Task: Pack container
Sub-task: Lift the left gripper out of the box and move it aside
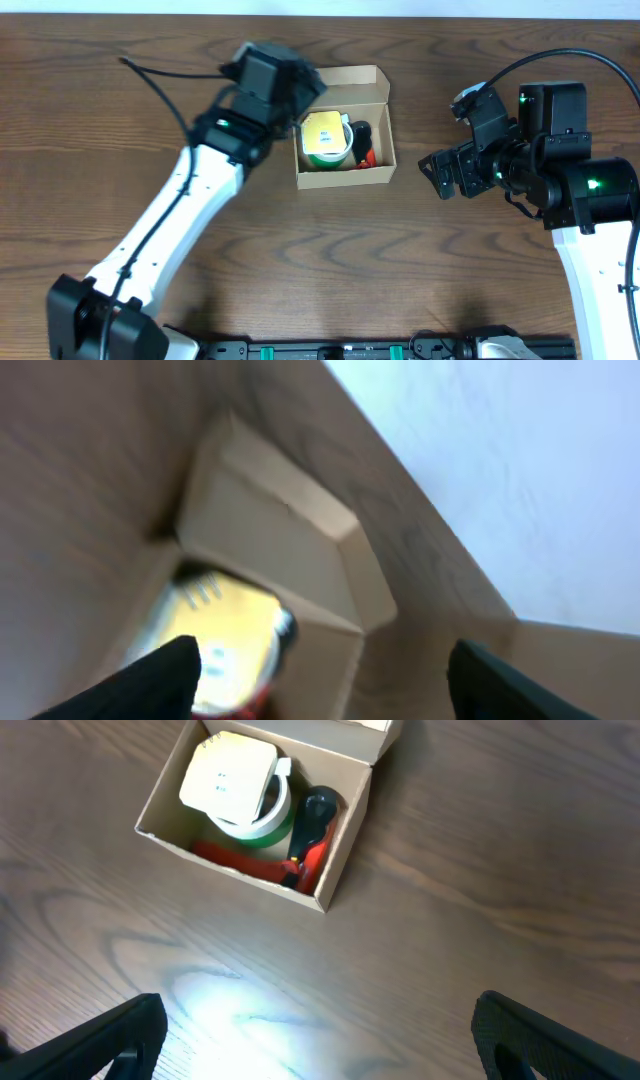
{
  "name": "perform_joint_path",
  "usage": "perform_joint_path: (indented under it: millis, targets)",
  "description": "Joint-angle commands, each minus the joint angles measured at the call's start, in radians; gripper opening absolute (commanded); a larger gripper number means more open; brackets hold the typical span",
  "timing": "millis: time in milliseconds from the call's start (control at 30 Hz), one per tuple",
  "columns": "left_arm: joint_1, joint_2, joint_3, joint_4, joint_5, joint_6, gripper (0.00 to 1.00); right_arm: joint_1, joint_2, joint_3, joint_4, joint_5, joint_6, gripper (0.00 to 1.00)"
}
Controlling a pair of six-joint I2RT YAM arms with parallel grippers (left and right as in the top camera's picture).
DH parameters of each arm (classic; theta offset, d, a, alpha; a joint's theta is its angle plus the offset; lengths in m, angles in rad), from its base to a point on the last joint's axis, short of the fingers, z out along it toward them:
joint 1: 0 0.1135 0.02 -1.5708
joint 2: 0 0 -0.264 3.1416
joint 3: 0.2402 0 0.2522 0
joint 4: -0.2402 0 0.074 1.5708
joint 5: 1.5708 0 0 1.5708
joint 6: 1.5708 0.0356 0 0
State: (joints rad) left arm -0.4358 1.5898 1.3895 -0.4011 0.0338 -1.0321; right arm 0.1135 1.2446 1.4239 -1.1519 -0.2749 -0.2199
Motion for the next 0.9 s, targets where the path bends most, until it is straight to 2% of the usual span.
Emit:
perform_joint_path:
  millis: [0, 67, 100, 200, 333, 500, 567, 633, 667, 700, 733, 767, 800, 867]
  targets:
    - [0.051, -0.026, 0.014, -0.012, -0.011, 0.367, 0.72, -0.001, -0.006, 0.002, 0.0, -0.01, -0.013, 0.99]
    - [0.083, -0.026, 0.014, -0.04, -0.012, 0.448, 0.72, -0.001, -0.006, 0.002, 0.0, -0.011, -0.013, 0.99]
    - [0.1, -0.026, 0.014, -0.064, -0.012, 0.461, 0.75, -0.001, -0.006, 0.002, 0.001, -0.022, -0.013, 0.99]
    - [0.141, -0.026, 0.014, -0.127, -0.011, 0.46, 0.75, -0.001, -0.006, 0.002, -0.003, -0.04, -0.013, 0.99]
    - [0.17, -0.026, 0.014, -0.195, -0.007, 0.46, 0.98, -0.001, -0.006, 0.002, -0.004, -0.041, -0.013, 0.99]
    - [0.169, -0.026, 0.014, -0.202, -0.008, 0.496, 0.96, -0.001, -0.006, 0.002, -0.004, -0.04, -0.013, 0.99]
    - [0.167, -0.026, 0.014, -0.199, -0.01, 0.539, 1.0, -0.001, -0.006, 0.002, -0.002, -0.04, -0.013, 0.99]
    - [0.167, -0.025, 0.014, -0.183, -0.011, 0.583, 0.81, -0.001, -0.006, 0.002, -0.003, -0.041, -0.013, 0.99]
    - [0.167, -0.024, 0.014, -0.172, -0.011, 0.608, 0.68, -0.001, -0.006, 0.002, -0.003, -0.04, -0.013, 0.99]
    - [0.168, -0.021, 0.014, -0.157, -0.011, 0.632, 0.54, -0.001, -0.005, 0.002, 0.002, -0.04, -0.013, 0.99]
    - [0.169, -0.011, 0.014, -0.122, -0.011, 0.671, 0.26, -0.001, -0.004, 0.002, 0.018, -0.04, -0.013, 0.99]
    - [0.169, -0.003, 0.014, -0.106, -0.008, 0.678, 0.12, -0.001, -0.003, 0.002, 0.033, -0.041, -0.012, 0.99]
    - [0.17, 0.008, 0.014, -0.089, -0.005, 0.678, 0.06, -0.001, -0.002, 0.002, 0.049, -0.046, 0.003, 0.99]
    - [0.171, 0.035, 0.014, -0.048, 0.025, 0.692, 0.05, -0.001, 0.009, 0.0, 0.091, -0.045, 0.042, 0.99]
